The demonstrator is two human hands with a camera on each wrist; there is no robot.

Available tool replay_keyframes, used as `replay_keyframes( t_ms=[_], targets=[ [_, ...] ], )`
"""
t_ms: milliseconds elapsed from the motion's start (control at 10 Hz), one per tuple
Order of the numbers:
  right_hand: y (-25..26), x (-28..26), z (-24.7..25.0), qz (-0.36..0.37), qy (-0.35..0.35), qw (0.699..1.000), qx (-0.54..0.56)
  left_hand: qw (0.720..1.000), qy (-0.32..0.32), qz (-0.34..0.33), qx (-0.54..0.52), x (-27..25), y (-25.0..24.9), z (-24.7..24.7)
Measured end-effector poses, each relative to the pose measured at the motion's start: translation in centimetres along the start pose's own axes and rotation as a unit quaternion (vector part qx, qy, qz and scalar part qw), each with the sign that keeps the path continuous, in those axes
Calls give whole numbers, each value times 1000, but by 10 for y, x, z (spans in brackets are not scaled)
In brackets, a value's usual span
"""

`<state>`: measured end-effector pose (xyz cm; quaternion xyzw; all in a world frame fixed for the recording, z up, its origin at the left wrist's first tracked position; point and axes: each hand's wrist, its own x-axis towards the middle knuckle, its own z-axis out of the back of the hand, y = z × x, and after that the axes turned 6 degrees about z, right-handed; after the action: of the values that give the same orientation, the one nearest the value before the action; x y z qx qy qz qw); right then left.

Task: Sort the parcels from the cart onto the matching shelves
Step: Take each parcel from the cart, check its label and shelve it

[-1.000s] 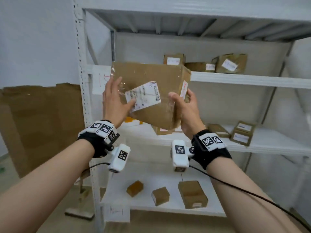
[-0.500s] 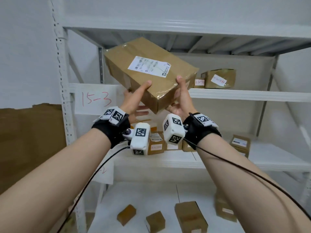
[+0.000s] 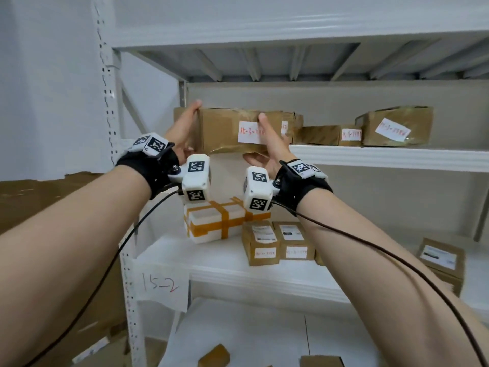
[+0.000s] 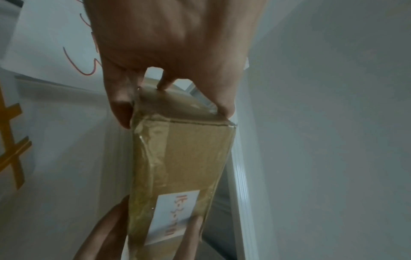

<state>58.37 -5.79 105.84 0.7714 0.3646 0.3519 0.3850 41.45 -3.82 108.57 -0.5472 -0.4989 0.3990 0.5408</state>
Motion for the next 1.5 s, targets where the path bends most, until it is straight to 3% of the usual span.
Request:
replay_keyframes(
  t_ms=[300,400,600,700,800,900,1100,1200,1300,1400,1500],
  targets=[
    [-9,47,-11,-16,23,999,16,982,-91,-103,-126,60,11,1],
    [-13,59,-10,-23,25,999,9,980,-124,-86,-132,89,17,0],
    [-15,75,-8,-42,44,998,-14,950,-299,-80,26,224,30,33],
    [-9,79,-8,-46,62,997,-20,942,-302,-73,128,201,22,17],
    [1,77,-11,-66,101,992,26,962,-221,-67,147,150,17,-12],
    [7,72,-17,-79,148,982,86,978,-186,-72,57,145,18,-28],
    [-13,72,-20,-47,177,979,95,977,-152,-113,95,159,31,-34],
    [-30,64,-13,-52,208,971,102,969,-178,-161,55,141,47,-30],
    [-62,51,-9,-73,224,970,64,971,-160,-170,49,126,76,-15],
    [-106,40,-7,-105,237,965,28,978,-129,-139,85,105,114,5],
    [-154,29,-7,-150,233,961,6,981,-139,-74,114,87,156,34]
  ],
)
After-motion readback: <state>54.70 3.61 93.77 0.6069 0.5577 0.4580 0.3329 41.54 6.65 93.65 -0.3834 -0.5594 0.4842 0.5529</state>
